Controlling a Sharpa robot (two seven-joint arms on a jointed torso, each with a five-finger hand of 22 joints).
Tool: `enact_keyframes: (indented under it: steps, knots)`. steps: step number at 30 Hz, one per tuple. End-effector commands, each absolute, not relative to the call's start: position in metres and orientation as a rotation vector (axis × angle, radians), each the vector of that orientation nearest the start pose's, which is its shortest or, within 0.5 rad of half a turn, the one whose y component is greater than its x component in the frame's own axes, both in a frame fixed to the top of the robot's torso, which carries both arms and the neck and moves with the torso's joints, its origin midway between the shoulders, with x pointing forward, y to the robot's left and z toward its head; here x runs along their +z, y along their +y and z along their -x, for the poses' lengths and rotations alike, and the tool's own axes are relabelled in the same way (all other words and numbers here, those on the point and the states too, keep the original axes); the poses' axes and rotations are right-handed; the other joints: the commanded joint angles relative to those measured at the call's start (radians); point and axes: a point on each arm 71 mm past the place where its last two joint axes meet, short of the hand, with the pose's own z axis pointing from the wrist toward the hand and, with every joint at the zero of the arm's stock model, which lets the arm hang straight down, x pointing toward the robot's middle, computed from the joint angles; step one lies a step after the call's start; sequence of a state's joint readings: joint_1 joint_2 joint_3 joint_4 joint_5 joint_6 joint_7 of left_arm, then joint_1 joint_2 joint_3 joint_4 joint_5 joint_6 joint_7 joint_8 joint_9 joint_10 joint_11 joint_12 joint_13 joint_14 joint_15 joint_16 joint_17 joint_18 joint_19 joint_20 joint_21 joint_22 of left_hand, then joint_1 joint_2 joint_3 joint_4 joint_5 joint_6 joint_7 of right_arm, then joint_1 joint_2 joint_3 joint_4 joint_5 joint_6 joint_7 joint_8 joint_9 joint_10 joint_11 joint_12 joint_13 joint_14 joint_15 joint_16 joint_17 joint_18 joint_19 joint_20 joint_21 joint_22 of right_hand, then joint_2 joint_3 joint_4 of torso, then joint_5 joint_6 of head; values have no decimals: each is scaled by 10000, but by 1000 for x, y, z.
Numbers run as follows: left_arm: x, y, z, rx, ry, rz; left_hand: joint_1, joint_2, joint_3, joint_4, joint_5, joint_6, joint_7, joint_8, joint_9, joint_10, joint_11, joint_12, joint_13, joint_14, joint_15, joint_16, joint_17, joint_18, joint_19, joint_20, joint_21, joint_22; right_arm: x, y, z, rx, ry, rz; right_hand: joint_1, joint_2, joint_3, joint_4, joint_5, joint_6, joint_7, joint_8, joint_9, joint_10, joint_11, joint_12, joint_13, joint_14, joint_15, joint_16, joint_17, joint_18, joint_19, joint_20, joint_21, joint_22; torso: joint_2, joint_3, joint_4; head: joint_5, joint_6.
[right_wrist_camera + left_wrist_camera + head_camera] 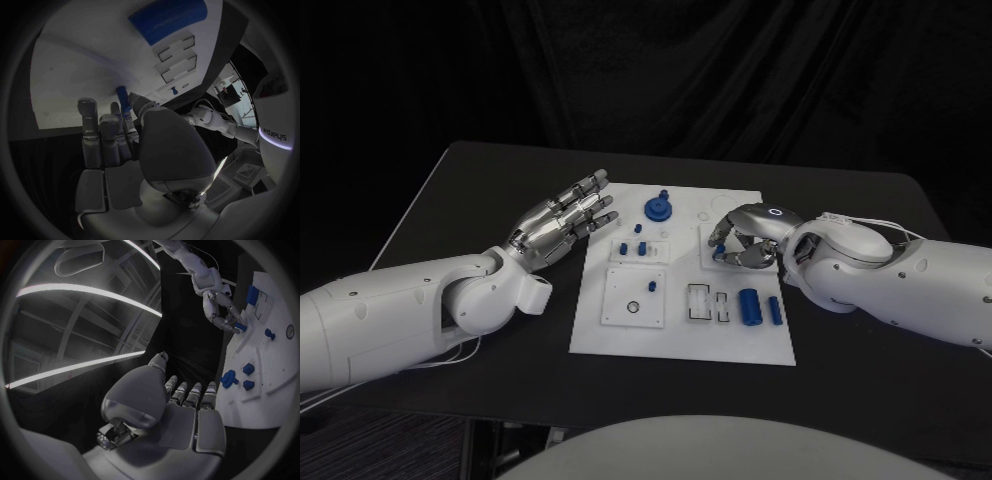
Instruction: Assemble the parts on the task board
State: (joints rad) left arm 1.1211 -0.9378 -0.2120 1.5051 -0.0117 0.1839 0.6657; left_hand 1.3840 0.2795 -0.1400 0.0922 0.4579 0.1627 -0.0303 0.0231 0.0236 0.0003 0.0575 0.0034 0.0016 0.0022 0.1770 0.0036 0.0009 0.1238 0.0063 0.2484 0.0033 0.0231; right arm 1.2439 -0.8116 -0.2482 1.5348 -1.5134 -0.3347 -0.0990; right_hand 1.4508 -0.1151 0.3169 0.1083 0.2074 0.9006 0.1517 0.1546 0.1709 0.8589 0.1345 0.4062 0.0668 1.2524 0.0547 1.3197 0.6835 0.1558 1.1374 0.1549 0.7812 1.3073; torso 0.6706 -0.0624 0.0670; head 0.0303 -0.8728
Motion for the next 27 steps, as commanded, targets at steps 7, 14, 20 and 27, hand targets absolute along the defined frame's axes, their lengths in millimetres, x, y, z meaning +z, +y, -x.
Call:
enact_keyframes:
  steps: [7, 14, 20, 27]
  knots:
    - [-252, 242, -433, -19906, 15083, 10654, -112, -33, 51, -21, 10, -30, 79, 14, 9, -3, 48, -34, -16, -22, 87, -36, -9, 190, 18, 86, 44, 13, -238, -186, -459, 5769, 17964, 3240, -62, -49, -68, 53, -60, -158, -3, -129, -22, -181, 22, -34, 48, -178, 30, -105, -189, 34, -176, 50, -282, 461, 11, 0, 14, 7, 2]
    - [-252, 241, -433, -19918, 15110, 10661, -112, -33, 51, -21, 10, -30, 79, 14, 9, -3, 48, -34, -16, -22, 87, -36, -9, 190, 18, 86, 44, 13, -237, -186, -459, 5751, 17920, 3194, 204, 19, 89, -123, 577, 111, 83, -47, 67, -161, 7, 33, 85, -182, 2, -85, -122, 46, -165, 47, -307, 493, 11, -4, 16, 4, 2]
    - [-253, 241, -433, -19923, 15130, 10669, -112, -33, 51, -21, 10, -30, 79, 14, 9, -3, 48, -34, -16, -22, 87, -36, -9, 190, 18, 86, 44, 13, -236, -186, -459, 5854, 17749, 3170, 458, 146, 422, -350, 704, 597, 152, 179, 245, 107, -89, 99, 89, -128, -84, -44, 9, 41, -99, -28, -166, 554, 8, -7, 15, 2, 2]
    - [-253, 240, -432, -19930, 15158, 10680, -120, -37, 70, -41, 14, -12, 109, 18, 12, -3, 50, -34, -16, -22, 96, -36, -9, 191, 19, 98, 45, 13, -233, -184, -457, 6119, 17400, 3161, 421, 236, 684, -442, 600, 1055, 45, 434, 500, 748, -261, 263, 129, 29, -214, 30, 236, 4, 56, -136, 148, 616, 11, 0, 10, 28, 2]
